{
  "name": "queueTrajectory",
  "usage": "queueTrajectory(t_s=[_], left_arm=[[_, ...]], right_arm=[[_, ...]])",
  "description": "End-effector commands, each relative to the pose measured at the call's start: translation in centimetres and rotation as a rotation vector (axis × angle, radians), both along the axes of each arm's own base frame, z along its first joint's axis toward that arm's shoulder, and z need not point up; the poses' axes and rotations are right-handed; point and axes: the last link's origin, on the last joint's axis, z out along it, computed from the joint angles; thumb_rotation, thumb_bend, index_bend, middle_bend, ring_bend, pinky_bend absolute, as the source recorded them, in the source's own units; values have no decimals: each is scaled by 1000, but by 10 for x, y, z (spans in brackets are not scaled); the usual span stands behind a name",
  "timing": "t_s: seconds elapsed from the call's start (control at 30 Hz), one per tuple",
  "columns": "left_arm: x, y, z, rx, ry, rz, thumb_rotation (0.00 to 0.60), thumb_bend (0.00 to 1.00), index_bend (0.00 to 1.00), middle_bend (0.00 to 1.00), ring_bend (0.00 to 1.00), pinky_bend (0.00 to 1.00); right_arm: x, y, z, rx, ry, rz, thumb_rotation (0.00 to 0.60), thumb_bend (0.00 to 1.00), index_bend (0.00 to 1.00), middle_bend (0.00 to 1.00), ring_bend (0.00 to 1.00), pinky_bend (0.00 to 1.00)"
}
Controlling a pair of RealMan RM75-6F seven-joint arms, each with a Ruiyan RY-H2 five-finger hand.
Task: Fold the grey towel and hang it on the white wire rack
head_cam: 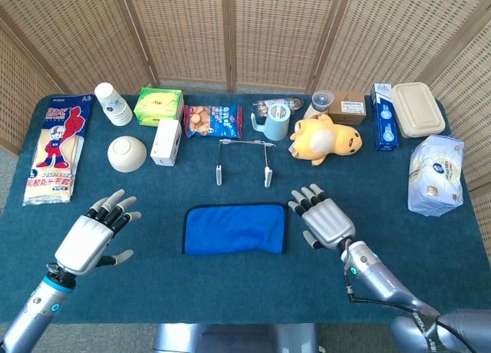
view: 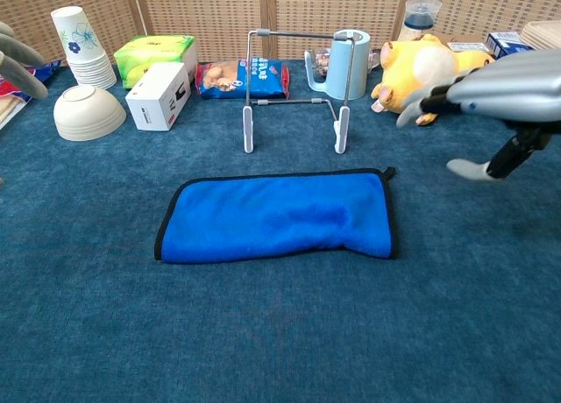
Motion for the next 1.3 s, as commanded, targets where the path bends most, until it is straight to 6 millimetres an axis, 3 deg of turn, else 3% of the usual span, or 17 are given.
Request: queueTrajectory(t_s=[0.03, 0.3, 0.57, 0.93, 1.3], left_arm=[[-5, -1, 1, 20, -1, 22, 565, 202, 241, 151, 68, 158], [-23, -10, 8, 47, 33, 103, 600, 205, 168, 104, 38, 113], [-38, -14, 11, 42, 124, 100, 600, 207, 141, 101, 35, 102], [-42, -4, 5, -6, 175, 43, 600, 208, 155, 117, 35, 98], [-30, 41, -39, -161, 237, -146, 600, 211, 207, 142, 46, 97]], right_arm=[[-11, 2, 16, -64, -61, -46, 366, 486, 43, 11, 0, 0], [-52, 15, 52, -226, -182, -158, 398, 482, 2, 0, 0, 0], [-95, 44, 80, -372, -265, -260, 426, 480, 1, 0, 0, 0], [-110, 66, 91, -438, -295, -283, 428, 480, 3, 0, 0, 0], [-117, 82, 93, -455, -315, -308, 428, 481, 6, 0, 0, 0]])
